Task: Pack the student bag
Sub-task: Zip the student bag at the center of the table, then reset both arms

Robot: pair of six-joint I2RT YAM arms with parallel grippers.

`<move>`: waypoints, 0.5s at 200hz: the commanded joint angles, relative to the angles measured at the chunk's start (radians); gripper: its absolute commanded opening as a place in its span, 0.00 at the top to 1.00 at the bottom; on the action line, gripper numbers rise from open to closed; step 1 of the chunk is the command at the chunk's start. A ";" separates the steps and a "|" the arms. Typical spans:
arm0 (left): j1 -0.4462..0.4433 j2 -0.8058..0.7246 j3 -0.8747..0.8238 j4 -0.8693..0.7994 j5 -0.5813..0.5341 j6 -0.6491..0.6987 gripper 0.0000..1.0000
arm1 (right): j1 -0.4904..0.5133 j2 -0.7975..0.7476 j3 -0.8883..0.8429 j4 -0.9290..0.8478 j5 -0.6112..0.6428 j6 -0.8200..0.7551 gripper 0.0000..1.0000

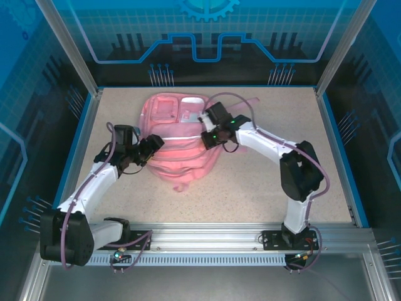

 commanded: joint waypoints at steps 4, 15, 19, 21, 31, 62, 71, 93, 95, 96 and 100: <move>0.027 -0.027 0.071 -0.069 -0.081 0.063 0.20 | -0.086 -0.156 -0.097 0.009 0.052 0.026 0.83; 0.038 -0.032 0.087 -0.077 -0.121 0.078 0.16 | -0.112 -0.208 -0.124 0.013 0.058 0.033 0.75; 0.041 -0.034 0.091 -0.081 -0.139 0.082 0.15 | -0.119 -0.227 -0.132 0.016 0.064 0.035 0.72; 0.042 -0.035 0.094 -0.082 -0.150 0.084 0.14 | -0.124 -0.236 -0.139 0.018 0.071 0.036 0.69; 0.047 -0.044 0.103 -0.084 -0.205 0.101 0.08 | -0.138 -0.290 -0.162 0.028 0.103 0.042 0.54; 0.053 -0.107 0.090 -0.051 -0.428 0.177 0.01 | -0.165 -0.472 -0.250 0.101 0.260 0.036 0.09; 0.054 -0.131 0.072 -0.023 -0.499 0.197 0.01 | -0.173 -0.521 -0.279 0.127 0.323 0.036 0.00; 0.063 -0.164 0.028 0.030 -0.648 0.234 0.01 | -0.218 -0.609 -0.342 0.175 0.438 0.034 0.00; 0.064 -0.164 0.025 0.034 -0.656 0.239 0.01 | -0.224 -0.614 -0.346 0.176 0.448 0.036 0.00; 0.065 -0.164 0.023 0.037 -0.659 0.242 0.01 | -0.227 -0.616 -0.348 0.177 0.452 0.037 0.00; 0.066 -0.163 0.014 0.056 -0.669 0.263 0.01 | -0.239 -0.624 -0.355 0.177 0.471 0.042 0.00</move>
